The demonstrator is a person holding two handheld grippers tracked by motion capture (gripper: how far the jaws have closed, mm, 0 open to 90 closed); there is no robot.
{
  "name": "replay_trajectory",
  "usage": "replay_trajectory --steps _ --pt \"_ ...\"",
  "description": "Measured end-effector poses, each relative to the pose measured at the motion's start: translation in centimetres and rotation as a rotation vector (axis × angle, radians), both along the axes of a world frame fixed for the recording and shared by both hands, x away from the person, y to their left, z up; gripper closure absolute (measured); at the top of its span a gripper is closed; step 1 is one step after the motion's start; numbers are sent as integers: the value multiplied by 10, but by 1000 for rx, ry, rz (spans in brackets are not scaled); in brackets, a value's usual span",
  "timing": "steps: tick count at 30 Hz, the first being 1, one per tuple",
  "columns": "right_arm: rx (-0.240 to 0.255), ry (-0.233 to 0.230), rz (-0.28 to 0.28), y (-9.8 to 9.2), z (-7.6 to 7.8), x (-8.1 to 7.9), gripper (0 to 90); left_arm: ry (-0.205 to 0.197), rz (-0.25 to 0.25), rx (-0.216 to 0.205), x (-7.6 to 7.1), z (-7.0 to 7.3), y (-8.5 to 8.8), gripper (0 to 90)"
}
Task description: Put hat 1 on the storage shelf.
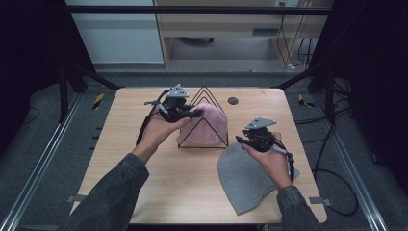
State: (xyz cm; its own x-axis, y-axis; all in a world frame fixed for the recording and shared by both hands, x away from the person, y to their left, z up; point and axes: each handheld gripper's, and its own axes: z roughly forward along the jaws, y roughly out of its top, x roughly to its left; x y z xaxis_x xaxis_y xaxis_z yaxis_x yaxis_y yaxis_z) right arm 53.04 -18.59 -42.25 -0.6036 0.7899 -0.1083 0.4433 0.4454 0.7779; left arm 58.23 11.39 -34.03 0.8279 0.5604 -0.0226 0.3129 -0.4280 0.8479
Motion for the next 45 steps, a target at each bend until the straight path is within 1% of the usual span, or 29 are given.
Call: replay_trajectory --steps 3,5,6,7,10,13,16,17,18,20,22,23,24,25,26,27,29,30,32,33,35,36,37,39,41,42,43,44,45 --pt "-6 16 -30 -12 -2 -3 572 16 12 -2 0 -4 3 703" --pt "-1 24 -47 -19 -4 -5 568 35 8 -30 -1 -6 6 665" --pt "2 31 -53 -23 -5 -6 565 35 8 -40 -3 -6 8 649" --pt "-2 31 -57 -26 -6 -8 562 33 7 -49 -5 -7 10 628" --pt "-4 40 -70 -35 -7 -11 535 17 14 -47 -12 -6 17 560" --pt "-7 48 -94 -42 -9 -11 497 2 26 -68 -20 -4 26 530" --pt "-12 69 -103 -47 -12 -8 464 -25 39 -52 -27 0 32 477" --pt "-15 95 -115 -51 -15 -4 453 -39 42 -35 -30 1 34 448" --pt "-12 106 -120 -52 -16 -3 444 -46 50 -21 -33 2 36 435" --pt "-11 115 -121 -53 -18 0 433 -51 60 -16 -40 0 39 418" --pt "-12 145 -132 -54 -22 7 391 -58 67 11 -47 -4 43 363" --pt "-12 145 -132 -54 -22 7 391 -70 66 26 -51 -7 45 363" --pt "-10 158 -135 -54 -24 10 381 -73 61 38 -55 -10 47 337" --pt "-6 178 -140 -55 -27 15 365 -67 57 46 -59 -14 49 296" --pt "-6 178 -140 -55 -27 15 365 -63 59 59 -63 -18 51 296" --pt "4 192 -141 -56 -29 17 368 -64 73 84 -68 -23 53 269" --pt "15 217 -140 -57 -31 21 369 -81 132 151 -78 -35 58 215" --pt "16 233 -146 -57 -33 23 362 -82 143 160 -82 -42 62 191" --pt "31 260 -149 -56 -37 27 340 -56 150 170 -90 -57 70 158" --pt "21 270 -153 -54 -42 32 312 -49 147 169 -94 -64 74 124" --pt "12 275 -155 -54 -44 34 302 -29 146 146 -101 -76 82 112" --pt "8 282 -154 -52 -46 36 297 -27 155 149 -105 -81 87 110" --pt "-8 297 -153 -51 -51 38 321 -20 166 152 -109 -86 90 109" --pt "-11 305 -154 -50 -53 39 325 -3 194 150 -119 -98 100 109" --pt "-19 307 -149 -49 -56 41 339 37 207 166 -128 -110 107 112" --pt "-21 311 -149 -47 -59 42 346 57 201 181 -131 -113 110 112" --pt "-21 311 -149 -47 -59 42 346 59 204 193 -132 -113 113 112" --pt "-29 314 -145 -46 -60 42 353 48 216 199 -133 -112 116 112" --pt "-57 312 -136 -43 -62 42 376 38 230 197 -133 -111 118 112"
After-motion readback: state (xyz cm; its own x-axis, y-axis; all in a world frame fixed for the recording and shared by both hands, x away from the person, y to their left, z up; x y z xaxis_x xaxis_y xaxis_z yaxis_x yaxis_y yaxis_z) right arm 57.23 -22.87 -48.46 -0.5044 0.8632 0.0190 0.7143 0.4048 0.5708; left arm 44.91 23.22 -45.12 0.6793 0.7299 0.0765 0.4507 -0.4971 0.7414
